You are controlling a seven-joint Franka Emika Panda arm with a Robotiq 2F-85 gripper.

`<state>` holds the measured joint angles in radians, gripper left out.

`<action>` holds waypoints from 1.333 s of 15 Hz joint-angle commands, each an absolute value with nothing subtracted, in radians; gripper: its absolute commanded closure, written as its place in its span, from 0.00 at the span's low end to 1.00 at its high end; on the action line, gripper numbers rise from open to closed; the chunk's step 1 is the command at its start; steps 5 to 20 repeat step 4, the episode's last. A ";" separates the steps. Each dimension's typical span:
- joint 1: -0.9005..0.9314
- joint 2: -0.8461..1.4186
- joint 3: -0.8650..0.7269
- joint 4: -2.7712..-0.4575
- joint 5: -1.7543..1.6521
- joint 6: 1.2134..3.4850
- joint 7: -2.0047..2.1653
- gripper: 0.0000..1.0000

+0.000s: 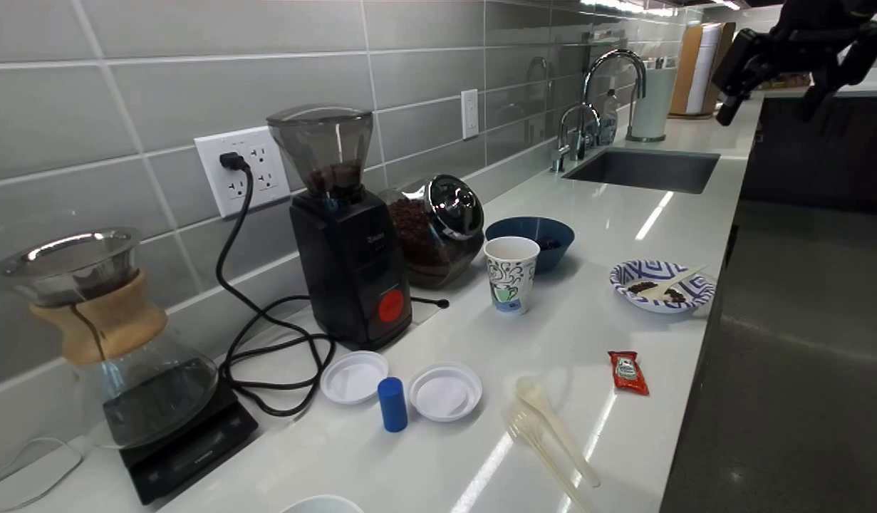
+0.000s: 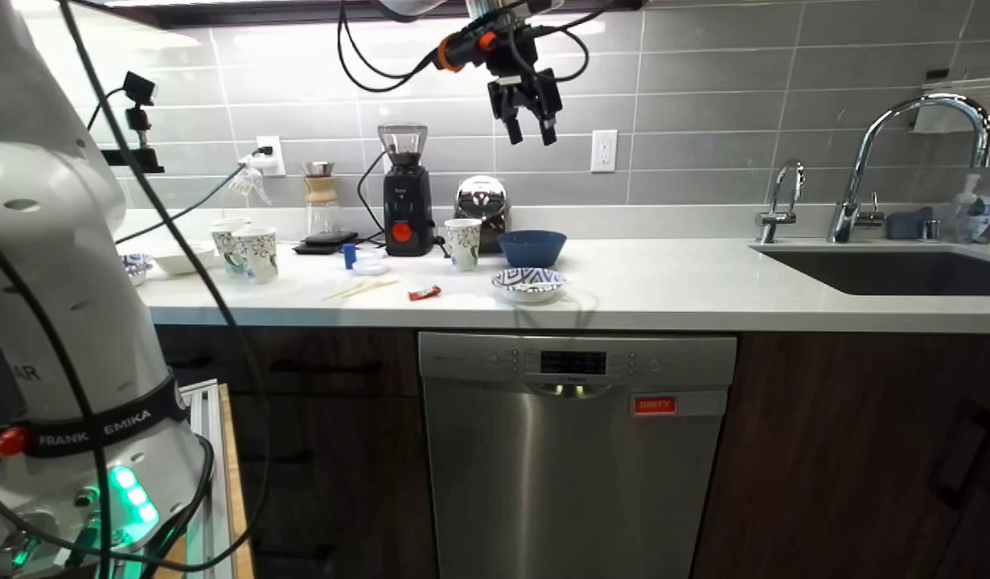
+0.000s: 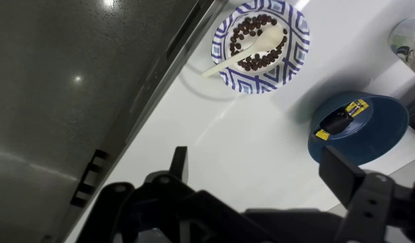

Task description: Move the black and white bowl forwards.

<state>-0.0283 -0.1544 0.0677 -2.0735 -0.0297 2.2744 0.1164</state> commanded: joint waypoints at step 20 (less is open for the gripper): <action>-0.013 -0.171 0.053 -2.087 -0.034 2.271 0.125 0.00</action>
